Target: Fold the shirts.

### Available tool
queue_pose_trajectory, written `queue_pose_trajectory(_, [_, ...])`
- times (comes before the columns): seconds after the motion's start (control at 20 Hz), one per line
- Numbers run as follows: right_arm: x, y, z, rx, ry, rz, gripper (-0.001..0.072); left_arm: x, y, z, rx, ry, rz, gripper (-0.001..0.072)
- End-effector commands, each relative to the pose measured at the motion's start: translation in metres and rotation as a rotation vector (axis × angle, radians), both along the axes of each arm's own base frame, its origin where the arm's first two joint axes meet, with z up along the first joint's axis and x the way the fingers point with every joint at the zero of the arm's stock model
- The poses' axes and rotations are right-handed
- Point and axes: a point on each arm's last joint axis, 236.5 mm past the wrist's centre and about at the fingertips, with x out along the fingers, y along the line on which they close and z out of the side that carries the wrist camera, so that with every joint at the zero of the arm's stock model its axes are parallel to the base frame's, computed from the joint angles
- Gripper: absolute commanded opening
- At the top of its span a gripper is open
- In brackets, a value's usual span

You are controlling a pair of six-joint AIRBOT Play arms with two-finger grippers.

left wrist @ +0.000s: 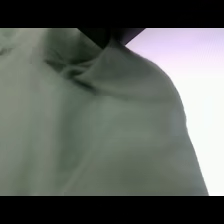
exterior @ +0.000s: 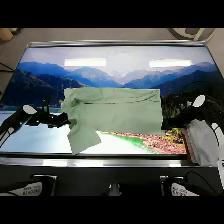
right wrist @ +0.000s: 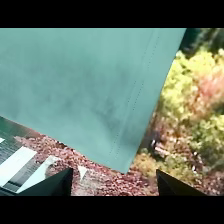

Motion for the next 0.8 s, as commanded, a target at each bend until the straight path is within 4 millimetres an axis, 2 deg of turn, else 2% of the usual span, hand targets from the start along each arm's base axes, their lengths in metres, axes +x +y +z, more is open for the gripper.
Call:
queue_pose_trajectory(0.0, [-0.01,0.007,-0.021,0.033,0.06,-0.018,0.0562,-0.001,0.0,0.006,-0.002,-0.015,-0.018,0.0028])
queue_pose_trajectory(0.1, [-0.012,0.016,-0.03,0.074,0.098,-0.033,0.0561,-0.003,-0.005,0.006,-0.003,-0.011,-0.032,0.0028])
queue_pose_trajectory(0.4, [-0.014,0.023,-0.048,0.106,0.15,-0.074,0.0553,-0.003,-0.013,0.011,0.007,-0.048,-0.092,0.0028])
queue_pose_trajectory(0.45, [-0.013,0.026,-0.049,0.122,0.154,-0.082,0.0524,-0.002,-0.013,0.014,0.012,-0.068,-0.111,0.0028])
queue_pose_trajectory(0.5, [-0.011,0.03,-0.049,0.137,0.151,-0.088,0.0362,-0.002,-0.013,0.017,0.015,-0.081,-0.118,0.0028])
queue_pose_trajectory(0.55, [-0.008,0.031,-0.048,0.145,0.142,-0.096,0.0108,-0.001,-0.013,0.021,0.016,-0.093,-0.118,0.0028])
queue_pose_trajectory(0.6, [-0.006,0.033,-0.046,0.152,0.132,-0.099,0.0025,0.001,-0.013,0.026,0.019,-0.111,-0.12,0.0028])
queue_pose_trajectory(0.65, [0.0,0.032,-0.04,0.152,0.102,-0.078,0.0025,0.006,-0.011,0.037,0.022,-0.14,-0.118,0.0028])
queue_pose_trajectory(0.7, [0.009,0.031,-0.029,0.149,0.056,-0.049,0.0023,0.015,-0.008,0.056,0.026,-0.189,-0.114,0.0028])
queue_pose_trajectory(0.75, [0.024,0.028,-0.006,0.138,-0.024,-0.012,0.002,0.028,-0.004,0.084,0.033,-0.262,-0.108,0.0027])
